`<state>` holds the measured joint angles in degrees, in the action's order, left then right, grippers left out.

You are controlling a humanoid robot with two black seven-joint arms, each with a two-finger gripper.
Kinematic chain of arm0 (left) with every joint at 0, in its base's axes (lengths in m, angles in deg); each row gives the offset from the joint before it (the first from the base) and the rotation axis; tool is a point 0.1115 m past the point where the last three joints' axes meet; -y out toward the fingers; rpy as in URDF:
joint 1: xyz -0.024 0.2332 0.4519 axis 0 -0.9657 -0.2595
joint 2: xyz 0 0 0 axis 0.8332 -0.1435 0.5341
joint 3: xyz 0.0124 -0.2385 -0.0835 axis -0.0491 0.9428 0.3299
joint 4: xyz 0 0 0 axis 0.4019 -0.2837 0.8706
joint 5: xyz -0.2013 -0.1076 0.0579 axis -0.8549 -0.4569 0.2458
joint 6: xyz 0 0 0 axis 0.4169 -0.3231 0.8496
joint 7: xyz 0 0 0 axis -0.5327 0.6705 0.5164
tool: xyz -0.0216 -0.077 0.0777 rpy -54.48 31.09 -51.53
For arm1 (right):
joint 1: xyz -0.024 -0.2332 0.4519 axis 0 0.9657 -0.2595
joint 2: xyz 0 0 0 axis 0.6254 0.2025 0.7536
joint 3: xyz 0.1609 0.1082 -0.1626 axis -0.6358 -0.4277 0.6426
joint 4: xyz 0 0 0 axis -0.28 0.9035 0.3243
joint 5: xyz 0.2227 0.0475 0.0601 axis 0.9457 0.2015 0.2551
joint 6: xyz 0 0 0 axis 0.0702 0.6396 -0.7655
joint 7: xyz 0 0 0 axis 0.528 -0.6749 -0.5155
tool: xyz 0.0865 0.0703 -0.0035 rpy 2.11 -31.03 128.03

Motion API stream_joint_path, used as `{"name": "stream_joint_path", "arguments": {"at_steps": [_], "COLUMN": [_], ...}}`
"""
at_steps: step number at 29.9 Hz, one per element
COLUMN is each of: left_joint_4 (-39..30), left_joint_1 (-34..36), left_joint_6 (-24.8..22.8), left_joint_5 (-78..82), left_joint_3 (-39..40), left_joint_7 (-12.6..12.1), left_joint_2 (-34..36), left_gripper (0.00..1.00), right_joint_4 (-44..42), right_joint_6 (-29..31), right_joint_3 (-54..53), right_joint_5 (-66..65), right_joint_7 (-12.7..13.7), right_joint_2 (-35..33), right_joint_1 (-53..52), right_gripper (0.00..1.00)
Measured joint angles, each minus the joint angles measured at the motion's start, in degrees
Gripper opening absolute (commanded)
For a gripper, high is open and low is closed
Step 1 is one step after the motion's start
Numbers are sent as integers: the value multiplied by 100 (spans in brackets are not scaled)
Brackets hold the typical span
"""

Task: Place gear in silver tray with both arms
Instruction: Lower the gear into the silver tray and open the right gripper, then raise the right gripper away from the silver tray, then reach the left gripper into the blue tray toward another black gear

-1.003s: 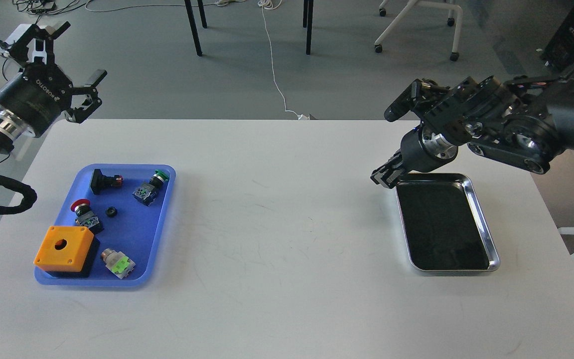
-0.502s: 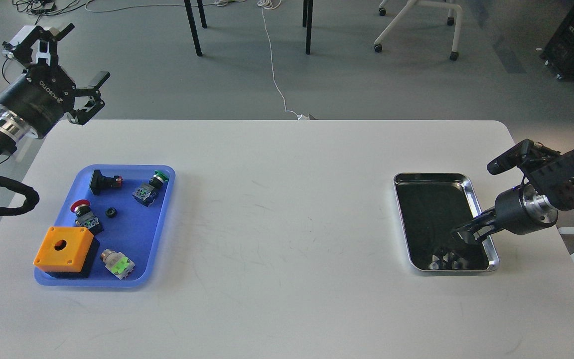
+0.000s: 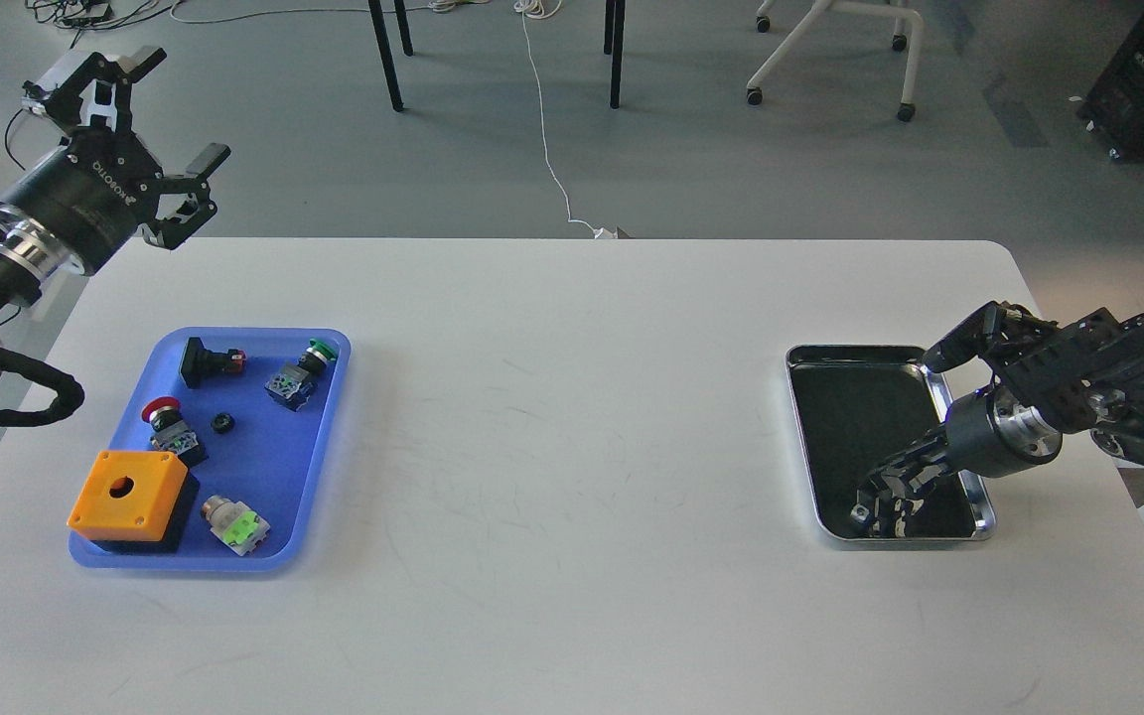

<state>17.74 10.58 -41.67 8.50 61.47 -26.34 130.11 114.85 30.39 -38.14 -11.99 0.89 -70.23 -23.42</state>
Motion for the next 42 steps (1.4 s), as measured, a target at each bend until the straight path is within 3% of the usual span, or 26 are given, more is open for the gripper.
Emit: {"name": "stream_joint_path", "arguments": {"at_steps": [6, 10, 17, 26, 29, 32, 36, 42], "left_joint_4": [-4, -19, -42, -485, -1146, -1462, -1575, -1554], "left_joint_1": [9, 25, 19, -38, -105, -194, -237, -372], "left_joint_6": [-41, -200, -238, -237, -234, -167, 121, 1369], "left_joint_5": [129, 300, 1671, 2629, 4220, 6008, 8046, 9679], "left_joint_3": [-2, -2, 0, -9, -18, -128, -252, -789], "left_joint_7": [-103, -139, -92, 74, 474, 662, 703, 709], "left_joint_2": [8, 139, 594, 1065, 1333, 1468, 1474, 1393], "left_gripper": [98, 98, 97, 97, 97, 97, 97, 97], "right_joint_4": [45, -51, -721, -1340, -1943, -2137, -2148, -2108], "right_joint_6": [-37, -69, -60, -212, -727, -1092, -1174, -1115], "right_joint_3": [-157, -1158, -3304, -3966, -4159, -4373, -4729, -5325], "right_joint_5": [-1, 62, 898, 2028, 3324, 4331, 5351, 6465], "right_joint_7": [1, 10, 20, 16, 8, 8, 8, 11], "right_joint_2": [-305, -587, -615, -147, 415, 753, 896, 1055], "right_joint_1": [12, -11, 503, 781, 993, 1142, 1381, 1810], "right_gripper": [83, 94, 96, 96, 96, 96, 97, 97]}}
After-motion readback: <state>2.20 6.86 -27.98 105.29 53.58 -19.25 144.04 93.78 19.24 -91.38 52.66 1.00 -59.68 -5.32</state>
